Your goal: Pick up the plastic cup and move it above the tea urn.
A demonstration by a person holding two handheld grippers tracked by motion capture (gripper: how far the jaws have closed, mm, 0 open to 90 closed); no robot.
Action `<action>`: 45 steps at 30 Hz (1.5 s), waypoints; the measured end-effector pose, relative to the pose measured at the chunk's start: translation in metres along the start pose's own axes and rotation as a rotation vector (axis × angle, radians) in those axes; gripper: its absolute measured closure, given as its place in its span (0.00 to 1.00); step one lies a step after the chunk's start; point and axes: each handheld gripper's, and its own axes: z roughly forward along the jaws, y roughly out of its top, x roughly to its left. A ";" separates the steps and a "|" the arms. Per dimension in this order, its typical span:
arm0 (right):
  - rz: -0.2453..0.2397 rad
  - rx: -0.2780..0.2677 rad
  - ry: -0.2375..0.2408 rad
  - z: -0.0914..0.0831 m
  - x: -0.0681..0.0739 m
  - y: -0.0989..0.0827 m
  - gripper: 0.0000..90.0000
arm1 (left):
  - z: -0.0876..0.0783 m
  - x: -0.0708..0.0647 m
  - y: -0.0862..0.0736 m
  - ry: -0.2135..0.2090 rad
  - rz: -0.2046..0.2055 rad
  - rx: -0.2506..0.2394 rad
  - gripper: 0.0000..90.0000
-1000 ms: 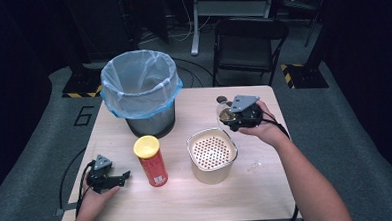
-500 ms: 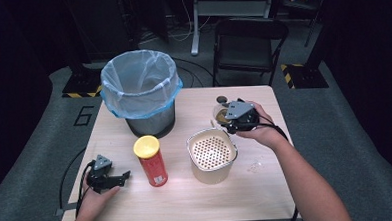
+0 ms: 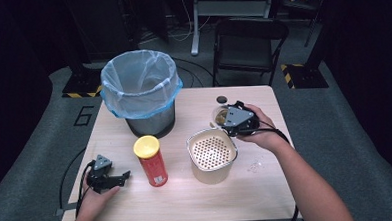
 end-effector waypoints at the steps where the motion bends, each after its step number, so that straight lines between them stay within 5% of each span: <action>1: 0.000 0.000 0.000 0.000 0.000 0.000 0.43 | 0.000 0.000 0.000 0.000 0.000 0.000 0.15; 8: -0.203 0.044 -0.110 -0.005 0.023 0.007 0.43 | 0.000 0.000 0.000 0.001 0.002 0.000 0.15; 10: -0.323 0.064 -0.171 -0.006 0.034 0.011 0.43 | 0.000 0.000 0.000 0.001 0.003 0.000 0.15; 11: -0.323 0.064 -0.171 -0.006 0.034 0.011 0.43 | 0.000 0.000 0.000 0.001 0.000 -0.001 0.15; 12: -0.419 0.096 -0.220 -0.005 0.042 0.014 0.44 | 0.000 0.000 0.000 -0.001 -0.002 0.001 0.15; 13: -0.419 0.096 -0.220 -0.005 0.042 0.014 0.44 | 0.000 0.000 0.000 0.000 0.001 0.000 0.15; 16: -0.581 0.148 -0.284 -0.002 0.056 0.017 0.44 | 0.000 0.000 0.000 0.001 0.003 0.000 0.15; 19: -0.664 0.173 -0.305 -0.001 0.065 0.018 0.44 | 0.000 0.000 0.000 -0.002 -0.001 0.002 0.15; 20: -0.782 0.190 -0.316 -0.001 0.070 0.021 0.44 | 0.000 0.000 0.000 0.001 0.002 0.000 0.15; 21: -0.782 0.190 -0.316 -0.001 0.070 0.021 0.44 | 0.000 0.000 0.000 0.001 0.002 0.000 0.15; 22: -0.870 0.209 -0.327 0.001 0.076 0.022 0.44 | 0.000 0.000 0.000 0.001 0.002 0.000 0.15; 27: -0.950 0.243 -0.337 0.003 0.084 0.024 0.44 | 0.000 0.000 0.000 0.001 0.002 0.000 0.15; 30: -1.071 0.251 -0.362 0.001 0.082 0.031 0.44 | 0.000 0.000 0.000 0.001 0.002 0.000 0.15; 34: -1.049 0.254 -0.367 -0.001 0.082 0.032 0.44 | 0.000 0.000 0.000 0.001 0.002 -0.001 0.15; 45: -1.102 0.229 -0.379 -0.005 0.085 0.036 0.44 | 0.000 0.000 0.000 0.001 0.002 -0.001 0.15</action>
